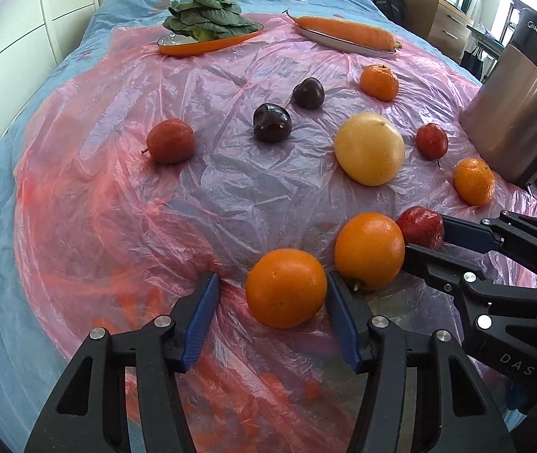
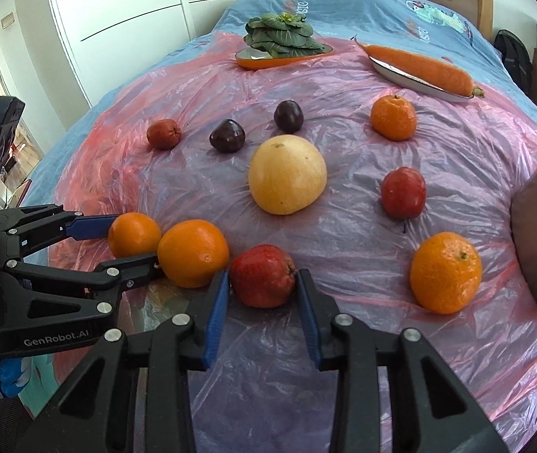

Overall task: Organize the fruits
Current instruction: 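Close the right tool on the red apple while the left tool grasps the orange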

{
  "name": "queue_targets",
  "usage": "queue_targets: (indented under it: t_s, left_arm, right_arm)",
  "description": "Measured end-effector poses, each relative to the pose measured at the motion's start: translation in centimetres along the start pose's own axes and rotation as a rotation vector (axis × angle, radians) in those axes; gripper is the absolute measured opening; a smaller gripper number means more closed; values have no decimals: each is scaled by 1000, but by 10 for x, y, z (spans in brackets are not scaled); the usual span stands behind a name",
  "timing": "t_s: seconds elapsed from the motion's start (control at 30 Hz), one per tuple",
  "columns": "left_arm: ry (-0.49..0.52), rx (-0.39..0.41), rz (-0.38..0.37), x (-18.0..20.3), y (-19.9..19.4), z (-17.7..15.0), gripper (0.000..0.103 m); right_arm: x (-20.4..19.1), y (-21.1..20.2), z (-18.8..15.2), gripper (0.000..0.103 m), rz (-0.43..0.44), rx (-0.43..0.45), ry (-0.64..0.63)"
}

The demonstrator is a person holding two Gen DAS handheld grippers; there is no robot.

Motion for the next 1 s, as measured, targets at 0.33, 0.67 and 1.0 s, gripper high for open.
queue_targets:
  t_s: [0.33, 0.67, 1.0]
  left_arm:
    - [-58, 25, -29, -4, -9, 0, 33]
    - [-116, 61, -14, -10, -50, -1, 33]
    - [-51, 122, -81, 39, -116, 2, 33]
  right_arm:
    - [-1, -8, 1, 29, 6, 13, -7]
    - [-3, -49, 3, 29, 33, 58, 35]
    - [28, -136, -27, 29, 8, 113, 113]
Point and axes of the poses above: each gripper's, at about its wrist camera, not at the fingertips, and y roughly the way its jaws point, x to its right, z to its top, the point moved 8 cm from there along y, roughly the way its jaws point, and after that the axes turned 4 degrees about y, right-handed, at the moved point
